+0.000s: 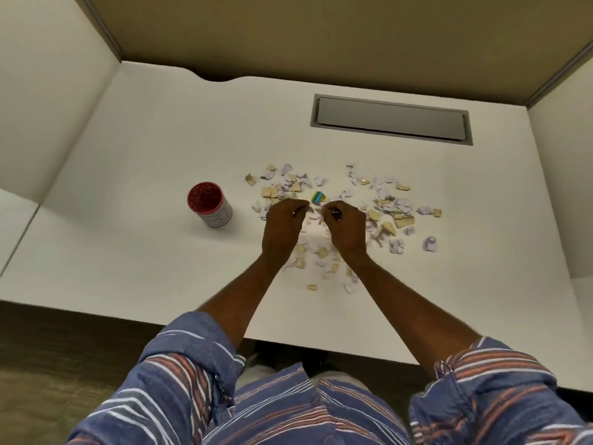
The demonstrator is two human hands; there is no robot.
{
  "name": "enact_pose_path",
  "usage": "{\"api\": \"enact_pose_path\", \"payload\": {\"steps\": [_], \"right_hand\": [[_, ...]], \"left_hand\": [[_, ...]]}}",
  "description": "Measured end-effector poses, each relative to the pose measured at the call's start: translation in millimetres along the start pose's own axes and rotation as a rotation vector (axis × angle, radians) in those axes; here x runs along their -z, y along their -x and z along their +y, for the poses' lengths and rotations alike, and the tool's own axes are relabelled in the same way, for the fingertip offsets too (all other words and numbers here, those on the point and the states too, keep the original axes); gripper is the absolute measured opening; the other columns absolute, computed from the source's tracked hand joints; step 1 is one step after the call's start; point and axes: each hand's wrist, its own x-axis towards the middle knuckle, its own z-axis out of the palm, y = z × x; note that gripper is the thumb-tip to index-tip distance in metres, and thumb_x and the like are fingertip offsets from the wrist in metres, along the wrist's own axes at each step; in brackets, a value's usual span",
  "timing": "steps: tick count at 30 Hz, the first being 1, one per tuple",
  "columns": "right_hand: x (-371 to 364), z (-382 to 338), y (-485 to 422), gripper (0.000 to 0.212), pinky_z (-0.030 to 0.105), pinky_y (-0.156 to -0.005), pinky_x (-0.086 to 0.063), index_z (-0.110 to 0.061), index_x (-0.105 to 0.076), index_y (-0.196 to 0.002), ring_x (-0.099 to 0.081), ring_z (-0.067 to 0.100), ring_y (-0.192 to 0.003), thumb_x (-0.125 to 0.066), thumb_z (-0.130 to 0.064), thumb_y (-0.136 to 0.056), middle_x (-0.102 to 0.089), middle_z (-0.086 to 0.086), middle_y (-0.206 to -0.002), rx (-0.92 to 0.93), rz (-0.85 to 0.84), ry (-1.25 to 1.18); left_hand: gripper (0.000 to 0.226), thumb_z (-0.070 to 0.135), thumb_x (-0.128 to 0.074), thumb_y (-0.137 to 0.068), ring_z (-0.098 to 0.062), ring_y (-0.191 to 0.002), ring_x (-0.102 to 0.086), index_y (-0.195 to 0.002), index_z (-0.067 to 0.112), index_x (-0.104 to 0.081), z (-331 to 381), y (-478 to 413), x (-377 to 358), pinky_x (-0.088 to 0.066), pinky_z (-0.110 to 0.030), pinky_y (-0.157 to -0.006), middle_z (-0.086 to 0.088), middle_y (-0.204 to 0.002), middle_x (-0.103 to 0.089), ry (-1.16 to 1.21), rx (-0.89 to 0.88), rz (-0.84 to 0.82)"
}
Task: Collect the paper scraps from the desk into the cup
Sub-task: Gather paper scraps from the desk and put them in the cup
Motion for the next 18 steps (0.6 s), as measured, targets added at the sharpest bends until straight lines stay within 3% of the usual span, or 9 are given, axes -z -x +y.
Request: {"api": "enact_pose_path", "payload": {"steps": [5,8,11,13,18], "right_hand": [[-35.9,-56.1,-12.8,0.015,0.016,-0.078,-0.052,-0.001,-0.074,-0.099,-0.072,0.019,-0.087,-0.068,-0.013,-0.091,-0.077,0.011,-0.094,0.105,-0.077,-0.059],[-61.3,-88.8,-18.1,0.015,0.02,-0.081,-0.053,0.0,-0.075,-0.097,-0.073,0.021,-0.089,-0.069,-0.013,-0.09,-0.077,0.012,-0.094,0.125,-0.144,-0.087],[-86.4,-116.3,-23.2,0.015,0.01,-0.074,-0.05,-0.001,-0.075,-0.095,-0.073,0.02,-0.089,-0.071,-0.014,-0.088,-0.077,0.012,-0.093,0.13,-0.205,-0.106],[-102.3,-132.8,-25.5,0.016,0.02,-0.078,-0.055,-0.001,-0.075,-0.095,-0.073,0.022,-0.09,-0.072,-0.015,-0.087,-0.077,0.012,-0.094,0.121,-0.253,-0.113],[-138.4,-160.8,-28.6,0.018,0.039,-0.09,-0.056,-0.001,-0.075,-0.096,-0.071,0.026,-0.093,-0.071,-0.016,-0.088,-0.077,0.013,-0.095,0.116,-0.331,-0.066]], "left_hand": [[0.018,0.01,-0.066,-0.089,-0.012,-0.095,-0.07,-0.103,0.009,-0.076,-11.2,-11.6,55.7,-0.055,-0.027,-0.09,-0.002,-0.102,-0.076,0.057,0.033,0.173],[0.015,0.009,-0.065,-0.087,-0.01,-0.088,-0.069,-0.094,0.013,-0.078,-28.4,-15.7,96.6,-0.052,-0.021,-0.085,0.001,-0.094,-0.077,0.028,0.046,0.261],[0.018,0.011,-0.062,-0.086,-0.005,-0.089,-0.068,-0.087,0.019,-0.078,-45.3,-18.4,133.2,-0.052,-0.022,-0.085,0.007,-0.091,-0.076,0.06,0.106,0.34],[0.016,0.014,-0.064,-0.085,-0.001,-0.091,-0.067,-0.092,0.019,-0.078,-54.4,-21.0,151.7,-0.053,-0.022,-0.088,0.008,-0.095,-0.075,0.087,0.152,0.397],[0.017,0.008,-0.064,-0.086,-0.017,-0.092,-0.07,-0.098,0.008,-0.077,-70.7,-29.1,172.9,-0.055,-0.033,-0.09,-0.005,-0.097,-0.076,0.091,0.213,0.408]]}}
